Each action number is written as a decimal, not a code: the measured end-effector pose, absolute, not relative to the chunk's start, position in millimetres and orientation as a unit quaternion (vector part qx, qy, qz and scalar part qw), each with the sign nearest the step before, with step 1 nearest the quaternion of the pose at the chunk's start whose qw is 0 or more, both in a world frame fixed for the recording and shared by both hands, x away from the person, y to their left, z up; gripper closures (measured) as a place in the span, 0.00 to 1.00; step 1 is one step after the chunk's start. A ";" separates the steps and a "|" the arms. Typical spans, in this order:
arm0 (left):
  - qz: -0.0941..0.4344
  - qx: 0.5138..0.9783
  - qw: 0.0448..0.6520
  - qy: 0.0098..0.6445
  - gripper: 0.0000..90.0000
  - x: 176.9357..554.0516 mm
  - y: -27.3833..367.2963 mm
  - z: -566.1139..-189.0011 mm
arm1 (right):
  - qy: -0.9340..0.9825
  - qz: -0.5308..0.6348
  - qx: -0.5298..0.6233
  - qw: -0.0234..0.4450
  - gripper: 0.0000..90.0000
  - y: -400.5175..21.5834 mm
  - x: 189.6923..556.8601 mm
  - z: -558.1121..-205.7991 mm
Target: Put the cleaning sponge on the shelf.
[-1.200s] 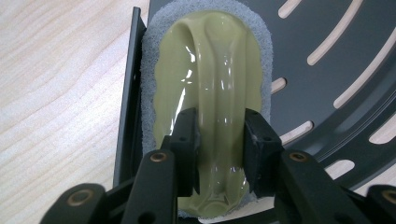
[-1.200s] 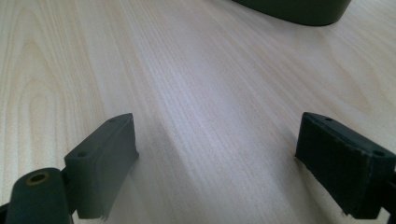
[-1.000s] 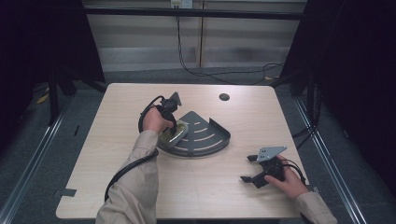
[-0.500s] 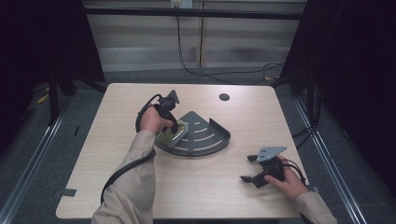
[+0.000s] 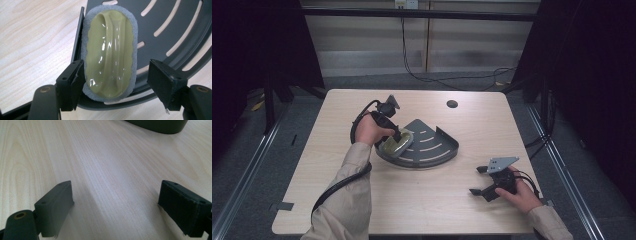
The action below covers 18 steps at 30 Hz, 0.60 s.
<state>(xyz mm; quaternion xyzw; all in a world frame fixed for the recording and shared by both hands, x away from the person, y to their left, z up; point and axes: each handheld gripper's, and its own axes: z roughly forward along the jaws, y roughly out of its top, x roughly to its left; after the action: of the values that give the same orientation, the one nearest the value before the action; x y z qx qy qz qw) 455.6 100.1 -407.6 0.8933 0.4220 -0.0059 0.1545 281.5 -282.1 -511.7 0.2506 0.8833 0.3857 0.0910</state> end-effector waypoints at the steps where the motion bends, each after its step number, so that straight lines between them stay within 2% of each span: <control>1: -0.006 0.894 0.155 0.422 0.33 454.6 101.7 -407.4 | 0.883 0.386 0.251 0.090 0.13 -282.0 281.3 -511.7; 18: -0.007 0.887 0.180 0.425 0.31 435.6 128.3 -403.9 | 0.883 0.386 0.252 0.091 0.13 -282.1 281.3 -511.7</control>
<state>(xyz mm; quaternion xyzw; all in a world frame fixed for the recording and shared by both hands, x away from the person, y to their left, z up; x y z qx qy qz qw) 435.6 128.3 -403.9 0.8870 0.4253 -0.0065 0.1799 281.3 -282.1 -511.7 0.2515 0.8830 0.3856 0.0908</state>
